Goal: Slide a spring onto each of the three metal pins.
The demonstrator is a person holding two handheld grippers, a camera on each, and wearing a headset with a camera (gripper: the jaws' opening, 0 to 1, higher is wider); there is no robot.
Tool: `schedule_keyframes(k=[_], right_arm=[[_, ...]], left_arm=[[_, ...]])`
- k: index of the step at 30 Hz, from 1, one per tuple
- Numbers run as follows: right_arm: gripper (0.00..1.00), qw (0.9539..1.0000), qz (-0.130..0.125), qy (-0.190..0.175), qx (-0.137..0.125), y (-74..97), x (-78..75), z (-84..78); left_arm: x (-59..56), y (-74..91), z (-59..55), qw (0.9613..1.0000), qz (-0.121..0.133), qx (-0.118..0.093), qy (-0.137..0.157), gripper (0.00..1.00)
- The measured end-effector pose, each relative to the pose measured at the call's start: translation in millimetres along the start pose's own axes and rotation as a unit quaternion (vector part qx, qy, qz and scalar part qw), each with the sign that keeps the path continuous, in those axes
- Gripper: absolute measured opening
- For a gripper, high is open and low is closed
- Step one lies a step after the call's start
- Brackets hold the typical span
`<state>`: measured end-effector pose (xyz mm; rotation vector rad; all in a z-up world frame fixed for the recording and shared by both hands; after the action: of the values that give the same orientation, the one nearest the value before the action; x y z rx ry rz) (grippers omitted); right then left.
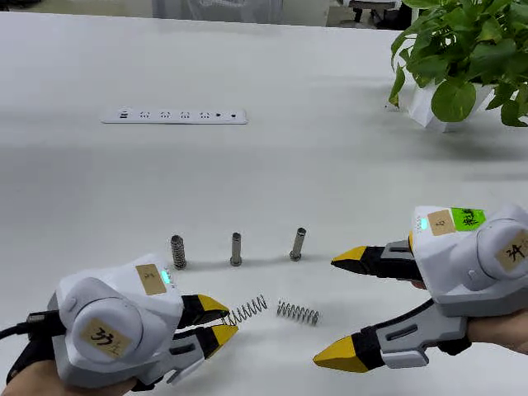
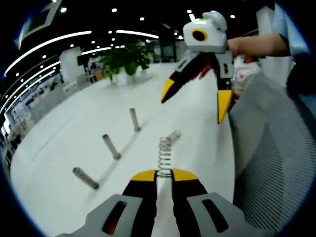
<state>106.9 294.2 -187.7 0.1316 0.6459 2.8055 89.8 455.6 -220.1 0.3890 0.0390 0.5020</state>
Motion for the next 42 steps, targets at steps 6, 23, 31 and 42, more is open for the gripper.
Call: schedule_keyframes(k=[6, 23, 31, 42], right_arm=[[0.57, 0.9997, 0.022, 0.010, -0.005, -8.9, 1.7, 10.7], [0.28, 0.9965, 0.080, 0.025, -0.001, -23.7, 9.8, 17.9], [0.19, 0.9950, 0.098, 0.016, 0.012, -30.5, 12.6, 14.7], [0.13, 0.9945, 0.104, 0.002, 0.013, -32.2, 14.2, 14.5]], left_arm=[[-4.4, 0.6, 4.0, 0.9999, -0.013, -0.007, -0.007, 0.10], [-10.4, 0.3, 10.4, 0.9985, -0.043, -0.015, -0.030, 0.10], [-11.9, -1.3, 11.4, 0.9978, -0.056, -0.020, -0.030, 0.10], [-14.0, -0.8, 13.9, 0.9965, -0.072, -0.024, -0.036, 0.10]])
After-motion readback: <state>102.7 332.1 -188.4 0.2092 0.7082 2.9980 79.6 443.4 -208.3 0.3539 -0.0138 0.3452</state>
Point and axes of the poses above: the centre of the closed fingertips' face, and the gripper's own axes: y roughly backward along the fingers, x roughly to its left, z roughly out of its top, the point moved 6 cm from there along y, roughly backward along the fingers, and after that the axes turned 14 degrees about -x, right-handed, at the moved point
